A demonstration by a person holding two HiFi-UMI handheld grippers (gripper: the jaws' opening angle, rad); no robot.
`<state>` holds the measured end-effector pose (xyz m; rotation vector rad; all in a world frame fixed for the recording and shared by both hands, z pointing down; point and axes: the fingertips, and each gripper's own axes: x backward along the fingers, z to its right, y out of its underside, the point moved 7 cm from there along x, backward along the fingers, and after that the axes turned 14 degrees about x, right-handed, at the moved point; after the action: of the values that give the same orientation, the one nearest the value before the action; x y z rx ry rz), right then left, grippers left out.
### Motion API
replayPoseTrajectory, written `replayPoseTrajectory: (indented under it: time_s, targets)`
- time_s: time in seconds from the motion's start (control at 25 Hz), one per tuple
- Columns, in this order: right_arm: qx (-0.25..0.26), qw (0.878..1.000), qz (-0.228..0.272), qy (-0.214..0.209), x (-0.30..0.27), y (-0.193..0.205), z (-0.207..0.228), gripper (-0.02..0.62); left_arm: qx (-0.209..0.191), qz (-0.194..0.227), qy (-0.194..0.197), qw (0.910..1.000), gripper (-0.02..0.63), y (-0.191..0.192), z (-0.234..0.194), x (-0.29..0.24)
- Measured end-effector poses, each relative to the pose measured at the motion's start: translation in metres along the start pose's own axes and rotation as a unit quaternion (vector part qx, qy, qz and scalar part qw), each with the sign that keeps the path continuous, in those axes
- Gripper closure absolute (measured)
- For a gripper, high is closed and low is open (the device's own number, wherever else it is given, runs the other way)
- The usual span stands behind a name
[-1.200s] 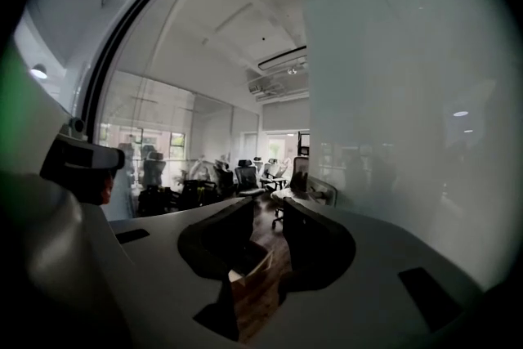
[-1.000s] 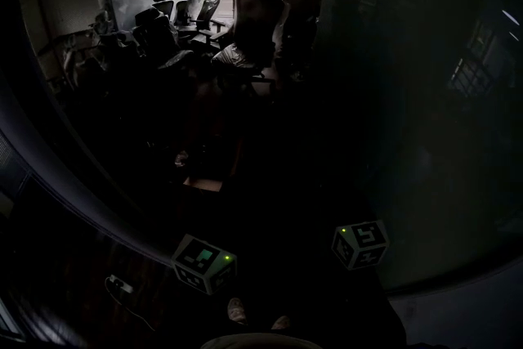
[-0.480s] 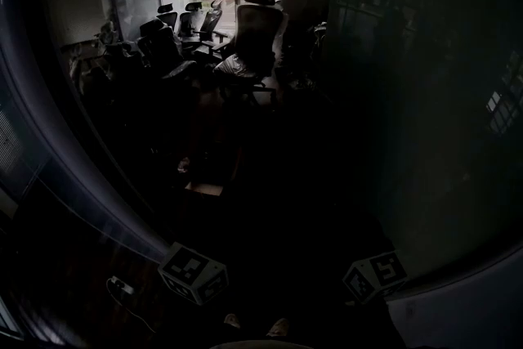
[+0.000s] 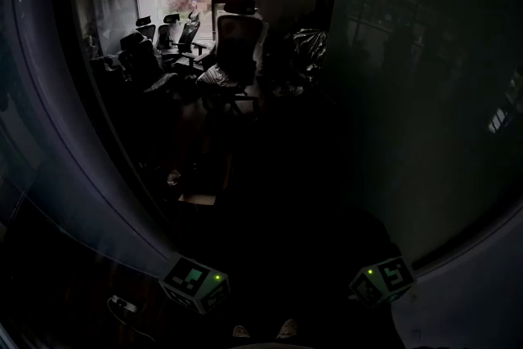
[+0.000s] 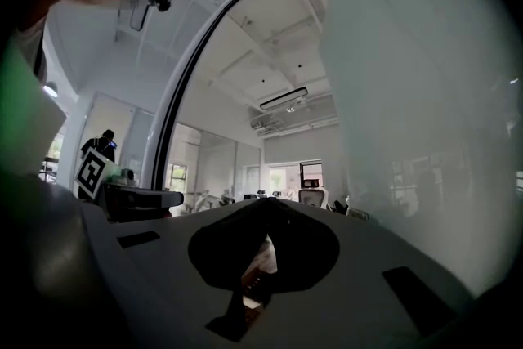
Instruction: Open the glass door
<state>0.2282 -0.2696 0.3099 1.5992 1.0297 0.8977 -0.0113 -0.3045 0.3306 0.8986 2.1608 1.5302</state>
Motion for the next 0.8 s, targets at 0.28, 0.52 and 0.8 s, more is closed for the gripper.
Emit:
replayPoseTrajectory:
  time_s: [0.28, 0.52, 0.8]
  targets:
    - [0.016, 1.0, 0.003, 0.018, 0.017, -0.006, -0.034, 0.594, 0.018, -0.007, 0.008, 0.9998, 0.607, 0.0, -0.01, 0.032]
    - [0.025, 1.0, 0.001, 0.008, 0.015, -0.009, -0.031, 0.595, -0.004, -0.013, 0.005, 0.9999, 0.607, -0.002, -0.005, 0.031]
    - [0.029, 1.0, 0.001, -0.011, 0.021, -0.004, -0.023, 0.595, -0.01, -0.004, -0.003, 0.9999, 0.607, 0.003, 0.007, 0.024]
